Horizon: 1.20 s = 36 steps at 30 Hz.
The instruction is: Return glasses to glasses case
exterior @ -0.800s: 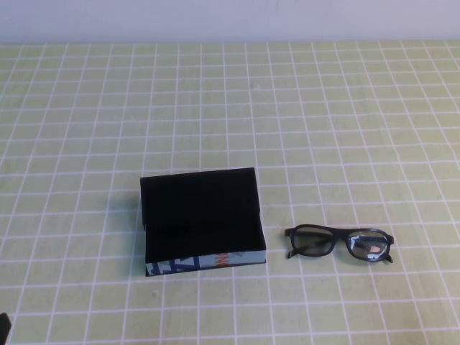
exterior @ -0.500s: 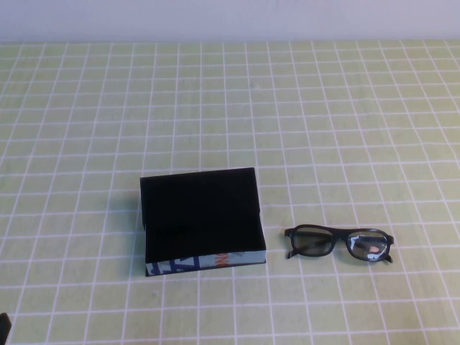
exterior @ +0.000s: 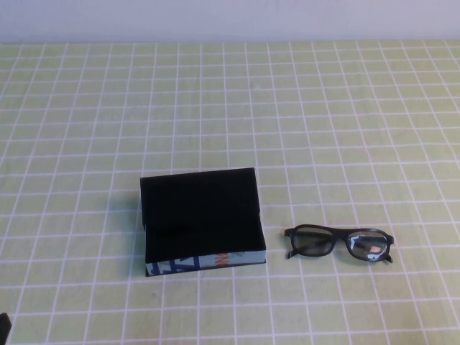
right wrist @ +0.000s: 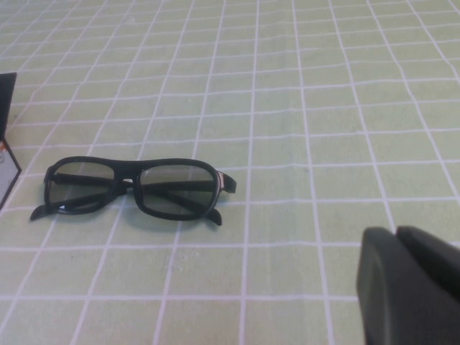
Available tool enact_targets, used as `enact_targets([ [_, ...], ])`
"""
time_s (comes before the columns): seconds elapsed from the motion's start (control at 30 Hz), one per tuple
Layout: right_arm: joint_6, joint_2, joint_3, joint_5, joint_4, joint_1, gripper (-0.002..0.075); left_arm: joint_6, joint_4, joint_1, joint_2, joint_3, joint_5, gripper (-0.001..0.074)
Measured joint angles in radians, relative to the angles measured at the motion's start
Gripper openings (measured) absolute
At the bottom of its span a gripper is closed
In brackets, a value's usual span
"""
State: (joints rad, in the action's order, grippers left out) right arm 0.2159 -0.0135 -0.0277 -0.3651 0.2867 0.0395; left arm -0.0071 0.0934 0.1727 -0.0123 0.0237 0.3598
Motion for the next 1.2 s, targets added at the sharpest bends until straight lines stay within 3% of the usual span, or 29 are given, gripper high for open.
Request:
enact_targets([
  [0.5, 0.0, 0.0, 0.0, 0.016, 0.017, 0.0, -0.0018, 0.014, 0.0, 0.0, 0.0, 0.0, -0.022, -0.0003],
  [0.67, 0.0, 0.0, 0.0, 0.167, 0.021, 0.0, -0.0018, 0.014, 0.001, 0.0, 0.0, 0.0, -0.163, -0.0003],
  [0.9, 0.0, 0.0, 0.0, 0.479, 0.031, 0.0, -0.0018, 0.025, 0.004, 0.0, 0.0, 0.0, -0.488, -0.0003],
  [1.2, 0.0, 0.0, 0.0, 0.552, 0.041, 0.0, -0.0018, 0.041, 0.004, 0.0, 0.0, 0.0, -0.552, -0.0003],
])
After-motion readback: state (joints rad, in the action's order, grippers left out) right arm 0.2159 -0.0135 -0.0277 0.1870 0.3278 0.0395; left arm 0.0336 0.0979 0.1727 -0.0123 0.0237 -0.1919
